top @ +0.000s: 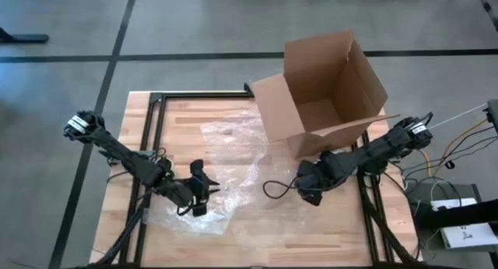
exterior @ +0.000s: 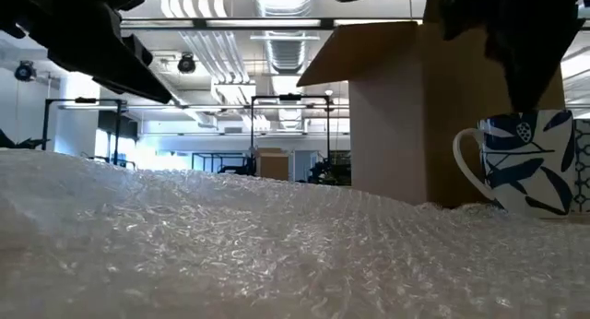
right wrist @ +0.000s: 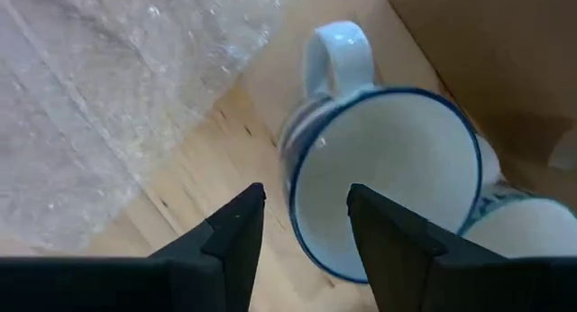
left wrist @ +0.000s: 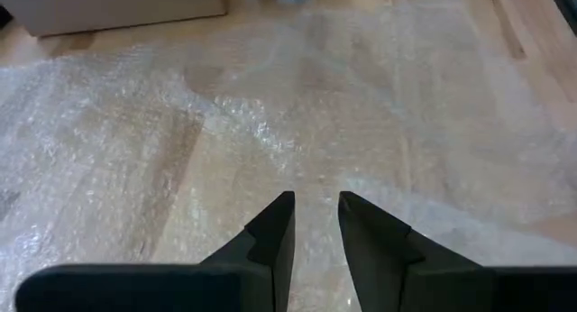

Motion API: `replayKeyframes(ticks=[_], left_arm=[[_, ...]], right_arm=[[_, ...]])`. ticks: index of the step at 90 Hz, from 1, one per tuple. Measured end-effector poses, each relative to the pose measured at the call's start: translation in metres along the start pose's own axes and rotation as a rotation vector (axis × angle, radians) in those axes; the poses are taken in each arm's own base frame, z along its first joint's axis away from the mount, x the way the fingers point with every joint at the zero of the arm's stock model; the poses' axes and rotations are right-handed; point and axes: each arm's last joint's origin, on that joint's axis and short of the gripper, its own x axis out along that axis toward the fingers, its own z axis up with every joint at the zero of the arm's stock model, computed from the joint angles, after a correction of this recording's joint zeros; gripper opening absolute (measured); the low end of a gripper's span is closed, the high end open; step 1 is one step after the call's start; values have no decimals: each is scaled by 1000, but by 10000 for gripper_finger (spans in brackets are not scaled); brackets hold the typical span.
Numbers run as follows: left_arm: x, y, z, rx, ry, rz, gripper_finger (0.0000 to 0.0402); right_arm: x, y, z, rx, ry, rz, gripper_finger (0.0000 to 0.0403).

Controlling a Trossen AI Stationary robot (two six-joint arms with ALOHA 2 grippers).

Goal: Wrap mug
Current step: Wrap the blue mug with the right bubble wrap

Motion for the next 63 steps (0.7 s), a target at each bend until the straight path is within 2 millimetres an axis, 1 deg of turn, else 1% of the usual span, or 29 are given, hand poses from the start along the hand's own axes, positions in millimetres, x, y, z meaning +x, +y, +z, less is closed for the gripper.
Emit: replayKeyframes(ticks=[13,28,38,54,63], left_arm=[[0,0,1,-4,-5,-2,75],[0,0,1,-6,-7,-3,75],[0,0,1,-7,-8,-3,75],[0,0,1,-1,-13,6,75],[0,0,1,-1,-23,27,75]], right_arm=[[9,0,0,8,-1,12,120],[28,-2,-2,38,-4,13,92],[36,-3,-4,42,-4,11,69],[40,-3,-5,49,-1,13,16],[39,-4,-5,33,2,5,9]])
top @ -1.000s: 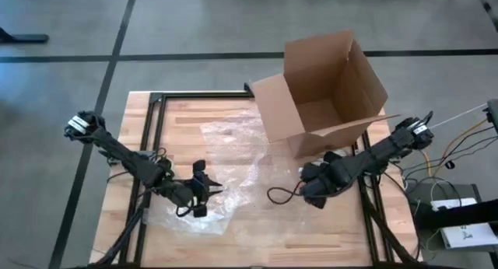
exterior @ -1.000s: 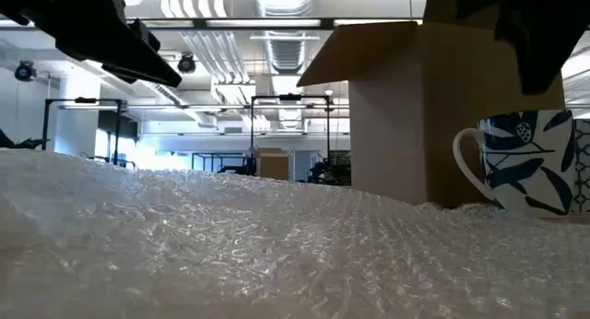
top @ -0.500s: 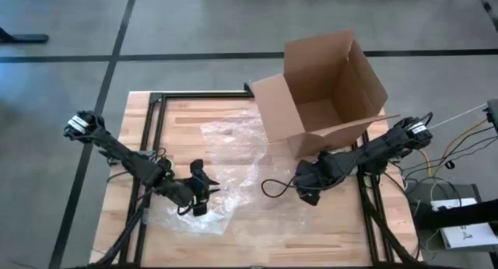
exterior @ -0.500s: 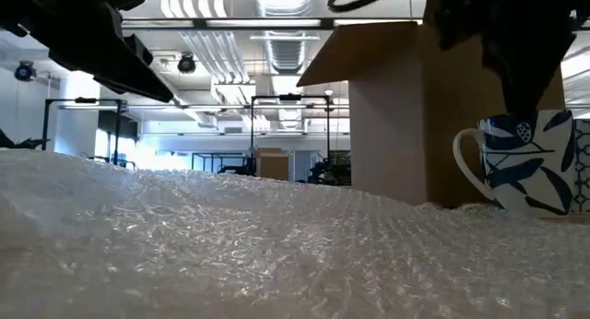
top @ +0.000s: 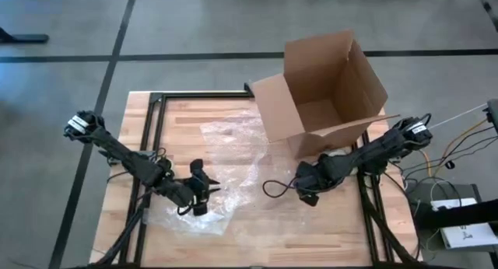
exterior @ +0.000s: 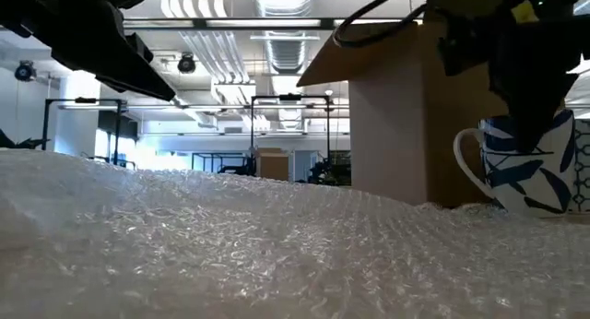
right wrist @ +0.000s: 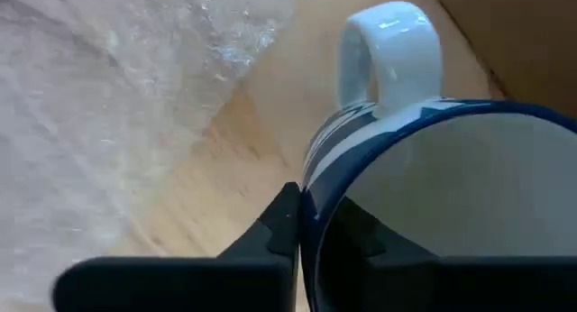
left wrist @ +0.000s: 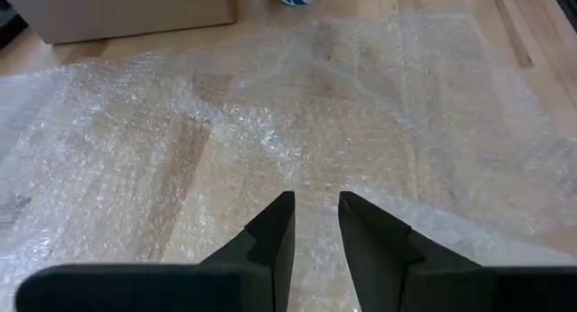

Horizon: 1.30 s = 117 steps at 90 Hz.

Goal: Wrap mug
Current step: Wrap the blue mug with the right bubble wrap

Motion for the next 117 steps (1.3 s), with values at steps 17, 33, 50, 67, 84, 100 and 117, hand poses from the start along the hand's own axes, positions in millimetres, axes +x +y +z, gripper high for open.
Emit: replayKeyframes(ticks=[17,33,50,67,84,100,117], left_arm=[[0,0,0,-8,0,0,75],[0,0,0,-8,1,0,75],[0,0,0,-8,1,0,75],[0,0,0,-8,1,0,75],[0,0,0,-27,-3,-2,75],[0,0,0,-33,-1,-2,75],[0,0,0,-33,-5,7,75]], right_arm=[[-14,6,6,0,-39,39,5],[-44,21,12,-13,-136,119,3],[-65,42,15,-21,-334,214,2],[-54,67,23,-85,-637,346,1],[-14,80,34,-67,-888,418,1],[21,95,44,-33,-1039,419,0],[50,113,58,24,-1174,357,0]])
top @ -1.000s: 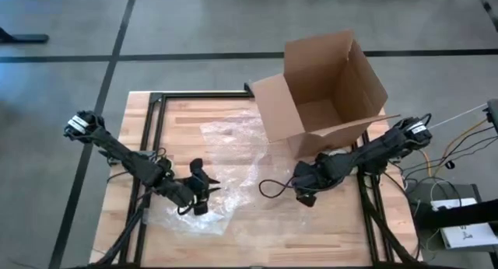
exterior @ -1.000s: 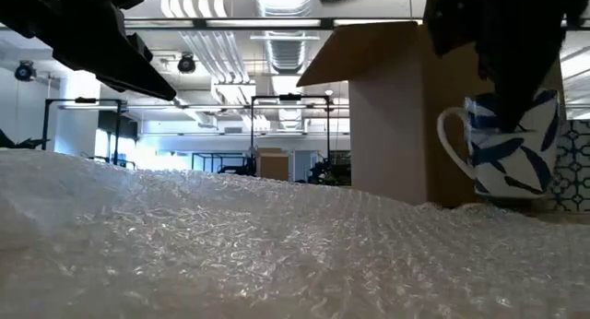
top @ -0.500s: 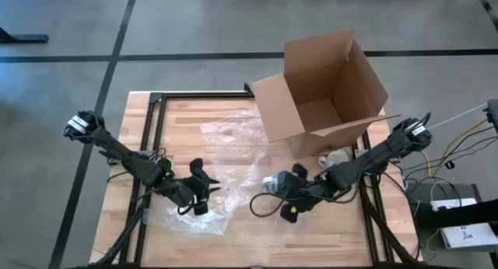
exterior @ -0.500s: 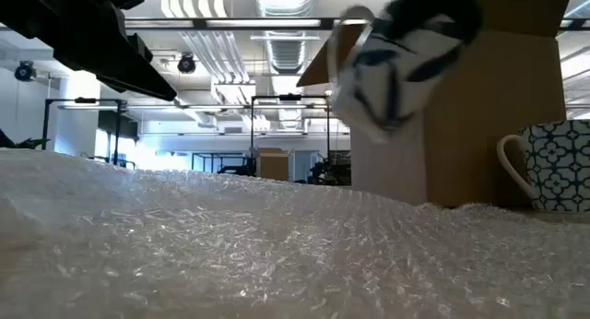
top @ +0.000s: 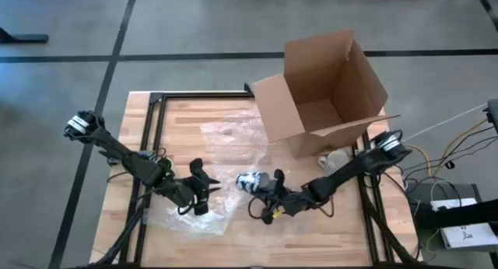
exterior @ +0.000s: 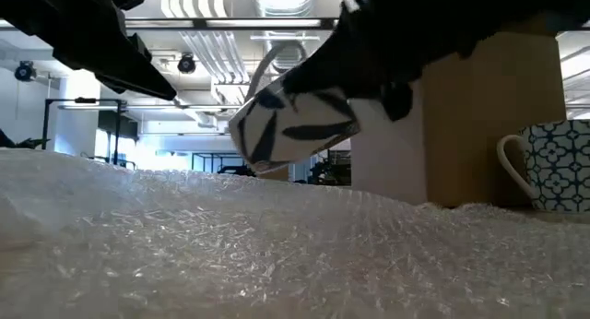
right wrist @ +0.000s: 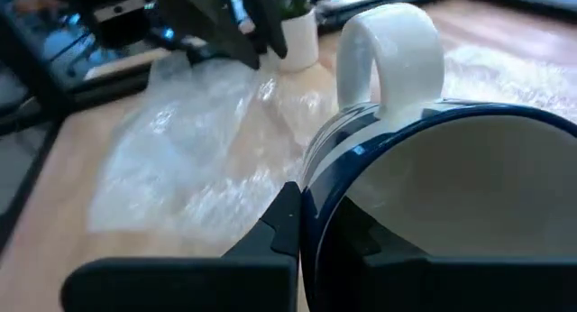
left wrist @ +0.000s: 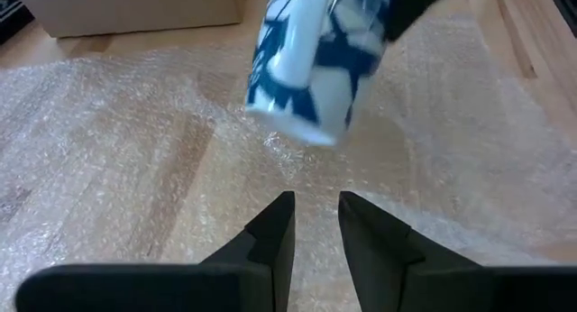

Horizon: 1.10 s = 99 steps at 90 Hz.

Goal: Wrap mug
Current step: Wrap the blue mug with the right bubble wrap

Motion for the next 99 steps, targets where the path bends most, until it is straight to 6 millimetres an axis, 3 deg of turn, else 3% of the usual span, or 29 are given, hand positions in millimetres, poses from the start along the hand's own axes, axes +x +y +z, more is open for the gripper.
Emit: replayKeyframes(ticks=[22,32,61,99], left_arm=[[0,0,0,1,-3,8,75],[0,0,0,1,-2,8,75],[0,0,0,0,-9,16,75],[0,1,4,-19,-61,63,75]], right_arm=[[36,-1,-21,40,-44,-35,0],[44,1,-21,49,-69,-70,0],[46,-5,-28,31,-78,-226,0],[46,-4,-34,40,-4,-159,15]])
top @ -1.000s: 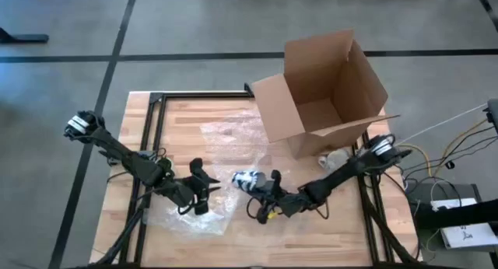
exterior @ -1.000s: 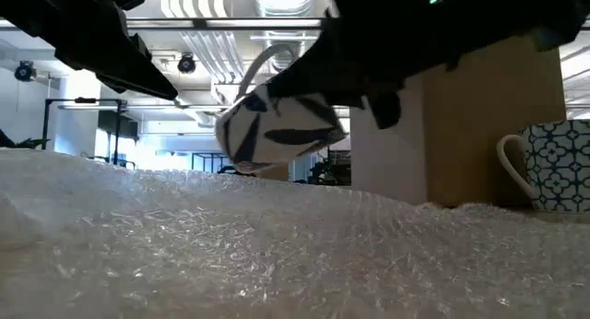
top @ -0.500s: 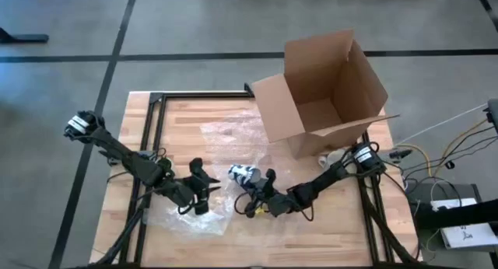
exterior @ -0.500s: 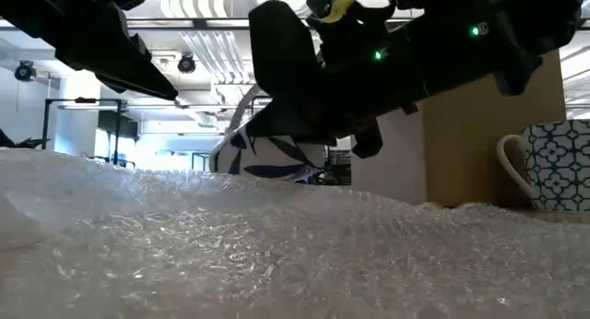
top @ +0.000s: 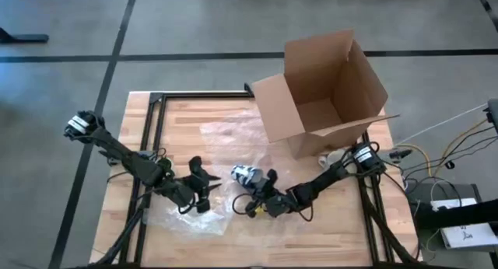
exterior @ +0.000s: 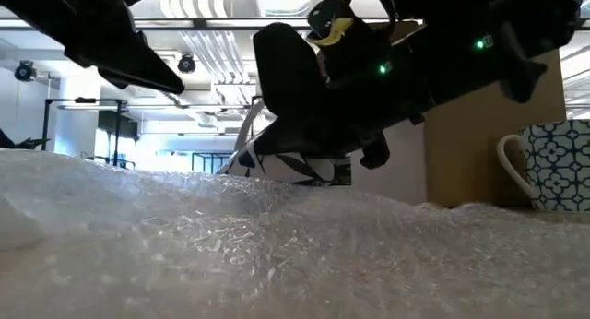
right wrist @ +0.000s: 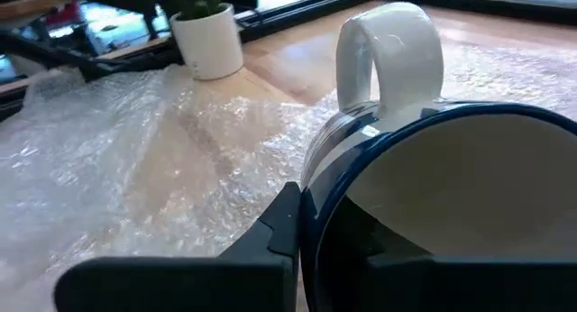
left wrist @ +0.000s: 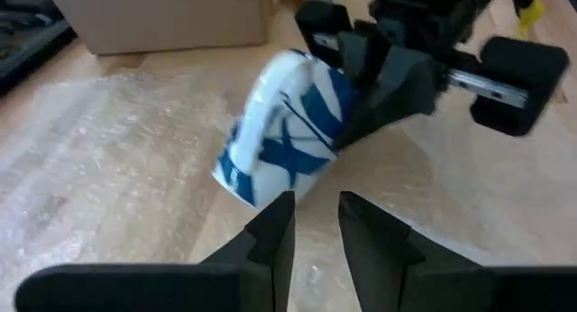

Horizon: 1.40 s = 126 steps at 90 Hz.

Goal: Wrap mug
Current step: Wrap the blue mug with the right bubble wrap

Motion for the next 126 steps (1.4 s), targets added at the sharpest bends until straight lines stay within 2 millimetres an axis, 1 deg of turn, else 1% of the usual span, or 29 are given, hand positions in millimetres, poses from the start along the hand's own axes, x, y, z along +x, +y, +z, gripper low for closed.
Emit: replayKeyframes(ticks=[16,29,42,51,61,66,73,77,81,88,112,118,126], left_arm=[[0,-1,1,-5,-13,-2,75],[0,-1,2,-9,-19,-2,75],[0,0,2,-10,-21,3,75],[1,0,3,-11,-23,4,75],[1,0,3,-12,-24,5,75],[1,0,3,-12,-23,4,75],[1,0,3,-11,-24,5,75],[1,0,3,-8,-23,5,75],[1,0,3,-3,-24,5,75],[1,0,3,5,-24,5,75],[1,1,0,42,-1,16,75],[1,3,-3,59,22,27,75],[1,4,-4,57,35,35,75]], right_arm=[[1,1,-3,-10,64,12,45],[1,0,-4,-9,71,3,68],[1,1,-3,-14,67,0,84],[2,1,-2,-12,66,-1,88],[2,1,-2,-12,65,-2,74],[2,1,-2,-12,66,-1,56],[2,1,-2,-16,67,0,21],[1,1,-2,-33,59,-5,11],[0,3,-1,-38,38,-18,10],[-2,7,3,-38,-22,-89,9],[-9,32,25,-21,-151,-197,5],[-8,34,25,-1,-166,-236,4],[-3,37,18,55,-178,-253,4]])
